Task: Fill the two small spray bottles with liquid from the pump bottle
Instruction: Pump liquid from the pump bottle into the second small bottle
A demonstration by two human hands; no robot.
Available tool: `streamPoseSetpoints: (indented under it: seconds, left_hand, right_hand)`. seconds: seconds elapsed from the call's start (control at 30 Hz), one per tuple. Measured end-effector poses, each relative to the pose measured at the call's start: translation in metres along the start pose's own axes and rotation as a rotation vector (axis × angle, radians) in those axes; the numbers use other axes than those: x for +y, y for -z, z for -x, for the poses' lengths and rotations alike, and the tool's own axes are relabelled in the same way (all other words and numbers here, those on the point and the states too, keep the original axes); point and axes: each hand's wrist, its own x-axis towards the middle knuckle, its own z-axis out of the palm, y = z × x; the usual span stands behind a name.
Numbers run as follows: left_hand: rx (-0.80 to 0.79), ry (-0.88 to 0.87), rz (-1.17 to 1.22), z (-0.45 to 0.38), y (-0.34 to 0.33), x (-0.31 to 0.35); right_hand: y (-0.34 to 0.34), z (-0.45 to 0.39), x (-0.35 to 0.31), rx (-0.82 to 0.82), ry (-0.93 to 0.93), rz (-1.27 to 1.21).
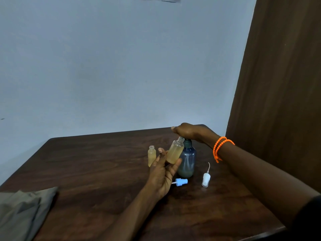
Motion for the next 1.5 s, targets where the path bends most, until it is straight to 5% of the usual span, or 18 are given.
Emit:
streamPoseSetpoints:
  seconds: [1.5]
  left_hand:
    - [-0.033,0.001,0.003,-0.003,0.004,0.001]
  right_hand:
    - [-0.004,-0.017,0.016,0.025,0.043,0.005]
